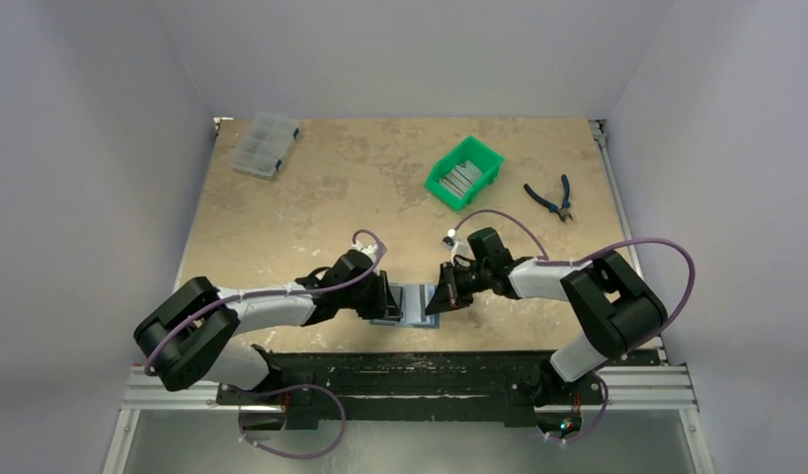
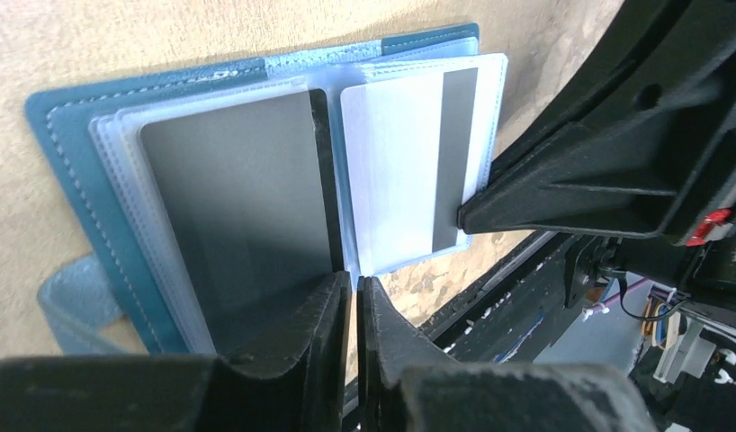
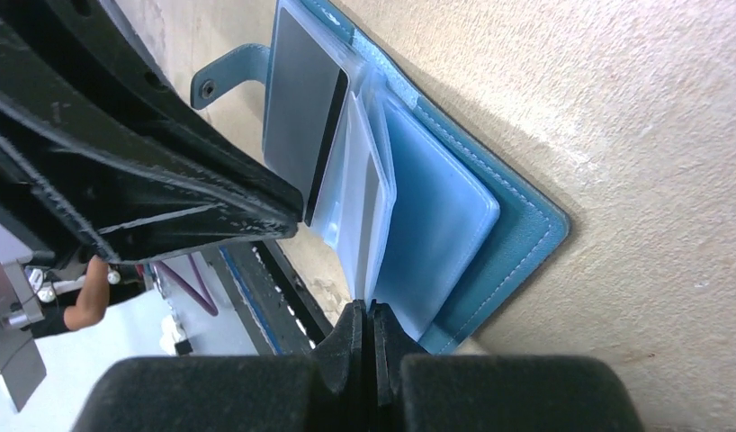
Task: Put the credit cards into the card holder
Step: Turn over the card slot in the card holder.
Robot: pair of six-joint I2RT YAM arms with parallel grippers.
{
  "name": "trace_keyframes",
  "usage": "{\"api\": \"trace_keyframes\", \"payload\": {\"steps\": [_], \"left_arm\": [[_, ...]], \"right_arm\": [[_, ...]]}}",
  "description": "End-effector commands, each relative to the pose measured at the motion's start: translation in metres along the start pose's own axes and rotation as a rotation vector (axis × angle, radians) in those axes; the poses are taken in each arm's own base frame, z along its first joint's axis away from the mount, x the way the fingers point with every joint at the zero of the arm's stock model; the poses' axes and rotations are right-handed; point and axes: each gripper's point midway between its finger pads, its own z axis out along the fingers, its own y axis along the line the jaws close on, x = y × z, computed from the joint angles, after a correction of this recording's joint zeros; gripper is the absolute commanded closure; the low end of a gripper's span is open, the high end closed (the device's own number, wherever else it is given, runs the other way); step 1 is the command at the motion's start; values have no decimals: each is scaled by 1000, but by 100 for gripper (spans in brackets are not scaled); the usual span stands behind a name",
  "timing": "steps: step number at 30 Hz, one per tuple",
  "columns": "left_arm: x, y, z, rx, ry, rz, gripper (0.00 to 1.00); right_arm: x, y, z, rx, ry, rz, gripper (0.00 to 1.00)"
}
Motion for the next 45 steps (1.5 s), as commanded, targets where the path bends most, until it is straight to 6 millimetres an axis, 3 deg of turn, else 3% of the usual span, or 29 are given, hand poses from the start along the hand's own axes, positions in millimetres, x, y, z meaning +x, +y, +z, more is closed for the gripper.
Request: {"api": "trace_keyframes", "payload": {"steps": [1, 10, 17, 21, 29, 35, 45], "left_arm": [[-20, -34, 8, 119, -30, 28, 90], [-30, -30, 21, 68, -39, 76, 97], [-34, -11, 31, -10, -63, 98, 100], [-28, 6, 32, -68, -44, 92, 100], [-15, 16, 42, -62, -11, 62, 100], [-11, 20, 41, -69, -7, 59, 100], [-8, 23, 39, -69, -6, 51, 100]], "right_arm": [[-3, 0, -4, 2, 21, -65, 100], [-11, 3, -4, -7, 24, -92, 96], [-12, 4, -7, 2, 17, -100, 89], [-14, 5, -10, 12, -3, -114, 75], [-24, 1, -24, 131, -54, -123, 48], [-24, 5, -30, 138, -65, -120, 46], [-23, 10, -23, 79, -54, -102, 49]]}}
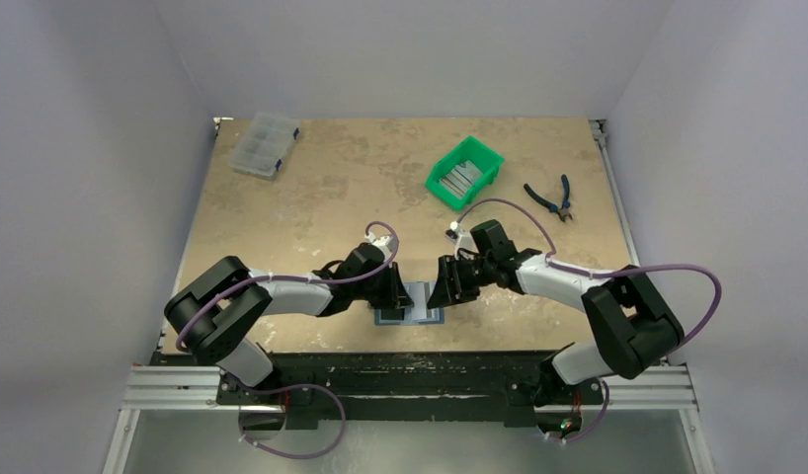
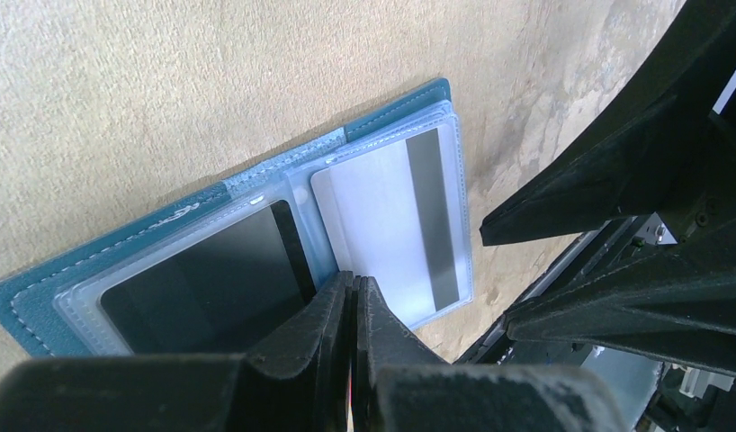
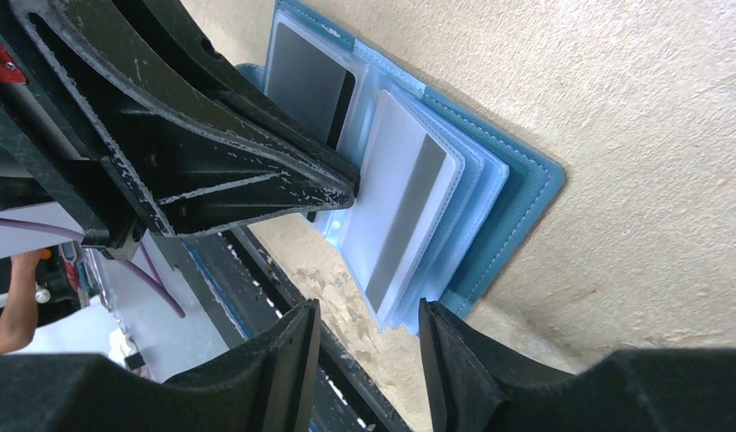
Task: Put the credit cards into the card holder
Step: Turn over the card slot in the card holder.
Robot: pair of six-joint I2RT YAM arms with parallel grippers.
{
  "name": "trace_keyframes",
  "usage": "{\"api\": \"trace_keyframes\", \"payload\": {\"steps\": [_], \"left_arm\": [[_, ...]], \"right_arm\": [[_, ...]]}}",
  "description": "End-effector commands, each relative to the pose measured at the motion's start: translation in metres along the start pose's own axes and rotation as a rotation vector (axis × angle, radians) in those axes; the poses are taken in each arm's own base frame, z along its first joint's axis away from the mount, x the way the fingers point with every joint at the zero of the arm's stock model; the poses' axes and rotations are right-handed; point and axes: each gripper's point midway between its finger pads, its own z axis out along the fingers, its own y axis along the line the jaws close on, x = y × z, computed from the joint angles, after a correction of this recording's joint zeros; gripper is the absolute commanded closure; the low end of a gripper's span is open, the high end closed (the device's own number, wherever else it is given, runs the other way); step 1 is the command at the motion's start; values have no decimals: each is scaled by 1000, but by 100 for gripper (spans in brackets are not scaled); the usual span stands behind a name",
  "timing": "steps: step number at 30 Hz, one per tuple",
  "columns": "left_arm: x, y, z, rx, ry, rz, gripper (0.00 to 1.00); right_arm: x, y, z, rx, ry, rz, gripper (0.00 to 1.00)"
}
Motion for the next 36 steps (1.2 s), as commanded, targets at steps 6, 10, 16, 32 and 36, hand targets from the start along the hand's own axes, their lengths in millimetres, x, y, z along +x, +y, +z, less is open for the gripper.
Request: {"api": "trace_keyframes", "payload": {"steps": [6, 10, 16, 32, 36], "left_arm": [[14, 28, -1, -89, 25, -8, 100], [15, 29, -1, -89, 25, -9, 100], [15, 29, -2, -89, 26, -10, 100], [18, 30, -2, -84, 27, -13, 100], [18, 31, -2, -85, 28, -12, 100]], "right_arm": [[-11, 12, 4, -61, -18, -10, 53], [-9, 13, 9, -68, -9, -7, 54], [-8, 19, 13, -89, -3, -9, 56], [-2, 18, 10, -67, -22, 8, 54], [2, 13, 7, -53, -33, 10, 53]]}}
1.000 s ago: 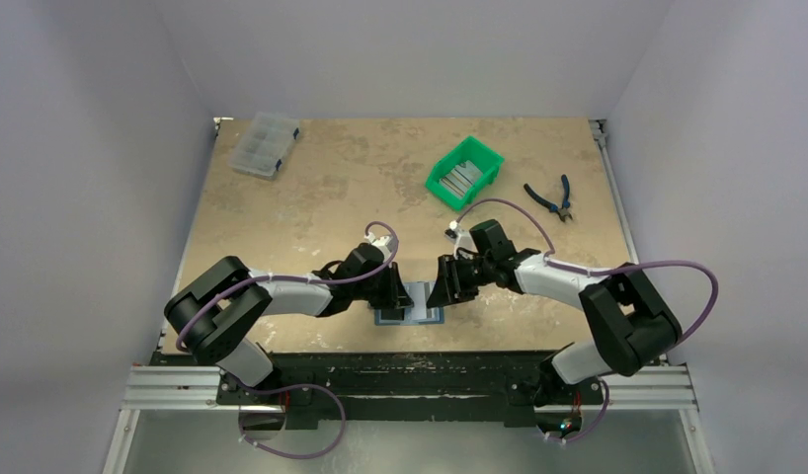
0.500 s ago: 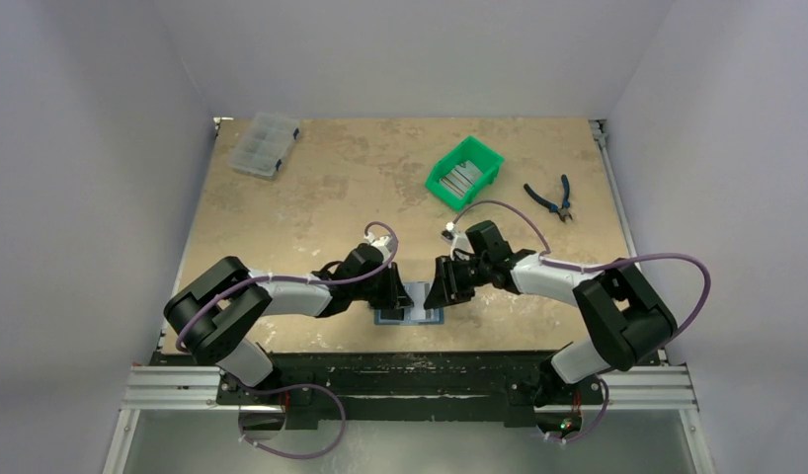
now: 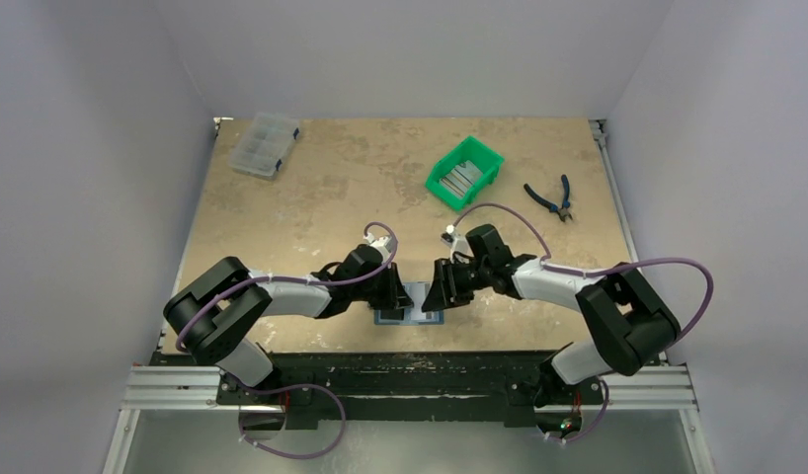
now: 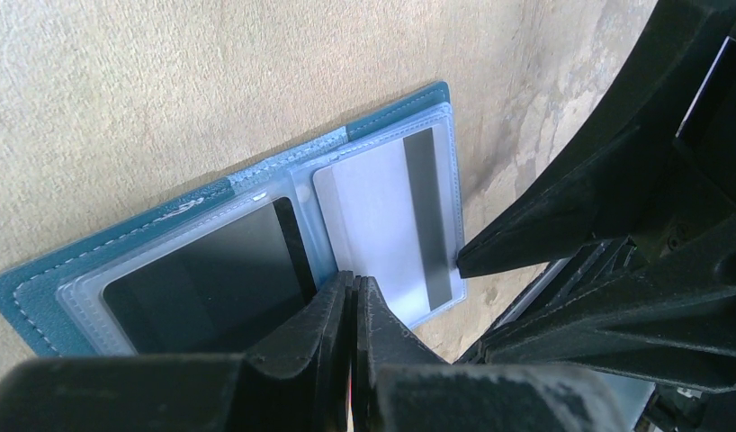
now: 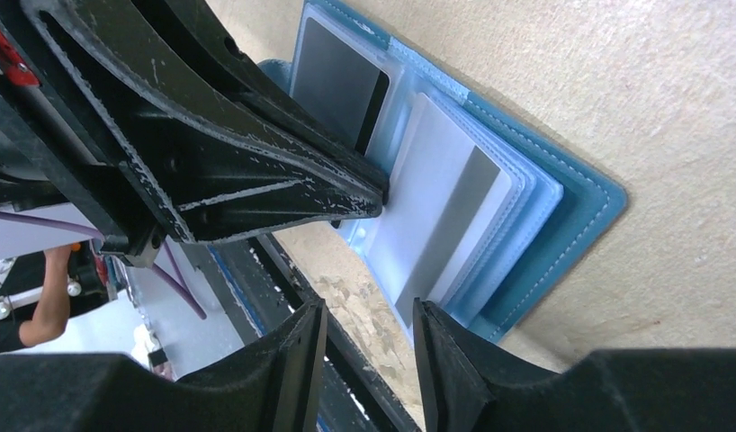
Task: Put the credit cards into the card holder
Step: Turn over the card slot in the card holder.
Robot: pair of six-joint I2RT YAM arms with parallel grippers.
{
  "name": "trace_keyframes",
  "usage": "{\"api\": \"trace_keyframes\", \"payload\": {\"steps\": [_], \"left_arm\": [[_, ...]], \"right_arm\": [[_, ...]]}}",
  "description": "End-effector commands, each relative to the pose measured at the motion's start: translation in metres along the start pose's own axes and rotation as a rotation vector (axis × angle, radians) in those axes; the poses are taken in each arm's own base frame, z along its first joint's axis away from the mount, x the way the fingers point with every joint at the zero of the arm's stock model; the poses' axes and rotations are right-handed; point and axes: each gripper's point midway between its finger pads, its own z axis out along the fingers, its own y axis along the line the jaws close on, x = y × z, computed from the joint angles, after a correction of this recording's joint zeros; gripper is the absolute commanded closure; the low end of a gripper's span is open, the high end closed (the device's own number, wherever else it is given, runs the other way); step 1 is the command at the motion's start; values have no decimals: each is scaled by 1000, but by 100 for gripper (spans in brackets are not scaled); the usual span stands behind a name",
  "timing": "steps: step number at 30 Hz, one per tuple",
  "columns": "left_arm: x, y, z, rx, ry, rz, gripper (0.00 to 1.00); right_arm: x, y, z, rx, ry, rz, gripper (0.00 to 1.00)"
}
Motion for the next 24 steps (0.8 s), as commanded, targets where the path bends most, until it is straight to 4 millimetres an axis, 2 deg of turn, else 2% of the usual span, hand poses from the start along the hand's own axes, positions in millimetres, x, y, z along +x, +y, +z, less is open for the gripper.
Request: {"api": "trace_keyframes", "payload": {"steps": [1, 8, 14, 24], "left_arm": [[18, 31, -2, -103, 40, -14, 100], [18, 30, -3, -101, 40, -14, 100], [18, 30, -3, -100, 39, -14, 100], [18, 29, -3, -100, 42, -12, 100]], "right_arm": [[0, -1, -7, 6, -35, -13, 53], [11, -8, -11, 21, -17, 11, 53], [13, -6, -8, 3, -9, 25, 58], [9, -3, -1, -24, -7, 18, 60]]}}
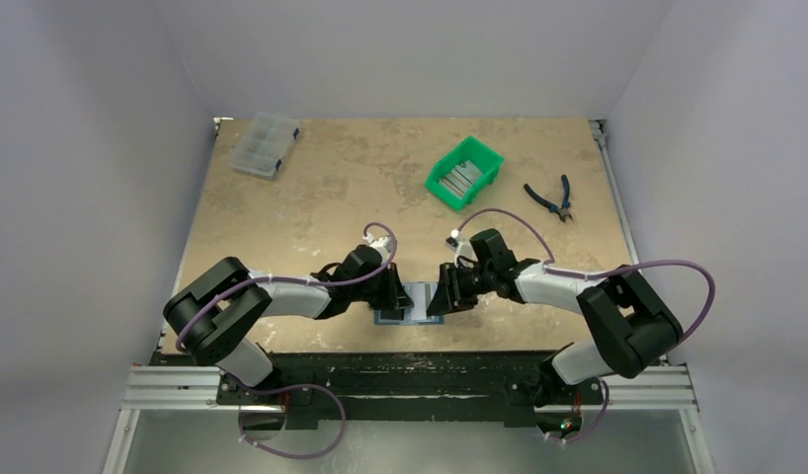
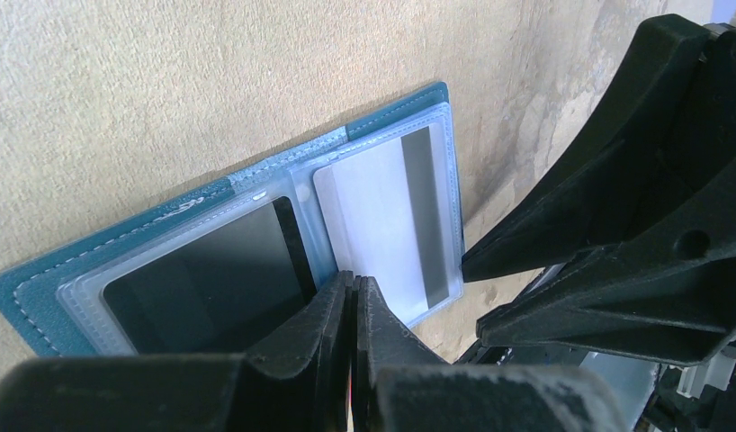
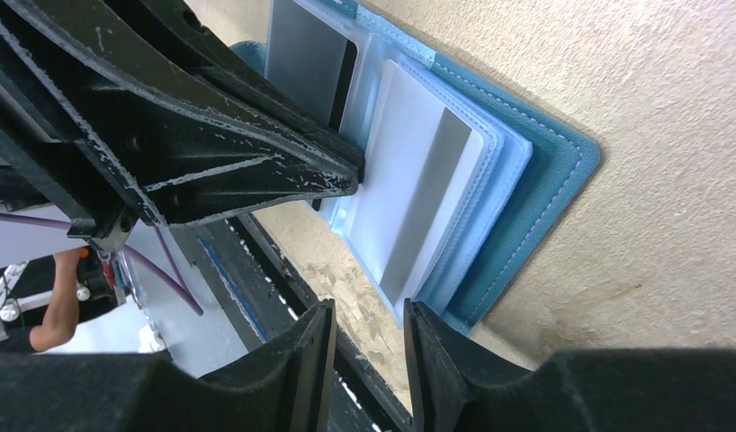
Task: Put the credit cards into the card holder
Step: Turn over the card slot in the card holder.
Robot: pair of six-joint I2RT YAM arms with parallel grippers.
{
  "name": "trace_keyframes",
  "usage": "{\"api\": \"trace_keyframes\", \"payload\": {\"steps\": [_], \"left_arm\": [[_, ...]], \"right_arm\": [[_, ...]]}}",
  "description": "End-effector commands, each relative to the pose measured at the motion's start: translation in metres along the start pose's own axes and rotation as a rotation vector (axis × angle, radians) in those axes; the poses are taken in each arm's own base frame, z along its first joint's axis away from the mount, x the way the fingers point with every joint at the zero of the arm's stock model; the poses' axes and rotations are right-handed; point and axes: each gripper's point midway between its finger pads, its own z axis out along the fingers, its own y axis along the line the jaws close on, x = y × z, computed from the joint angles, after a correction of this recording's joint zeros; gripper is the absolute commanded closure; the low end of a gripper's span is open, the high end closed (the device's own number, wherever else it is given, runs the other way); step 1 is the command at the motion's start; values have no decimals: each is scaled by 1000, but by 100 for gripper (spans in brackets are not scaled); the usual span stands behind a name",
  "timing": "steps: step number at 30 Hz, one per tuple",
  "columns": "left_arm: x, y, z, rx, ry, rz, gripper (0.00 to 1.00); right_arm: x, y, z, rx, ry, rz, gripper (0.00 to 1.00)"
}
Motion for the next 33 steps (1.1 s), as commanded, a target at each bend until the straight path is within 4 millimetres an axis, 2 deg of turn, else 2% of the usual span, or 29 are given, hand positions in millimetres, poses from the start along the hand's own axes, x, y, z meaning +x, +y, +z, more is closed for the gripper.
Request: {"api": "trace_keyframes", "payload": {"steps": [1, 13, 33], "left_arm": [[18, 29, -3, -105, 46, -13, 100], [19, 30, -3, -104, 50, -12, 100], [20, 30, -4, -101, 48, -14, 100]], "right_arm": [[-3, 5, 4, -32, -7, -10, 59], [2, 3, -3, -13, -14, -11, 56], [8, -5, 3, -8, 0, 12, 58]]}}
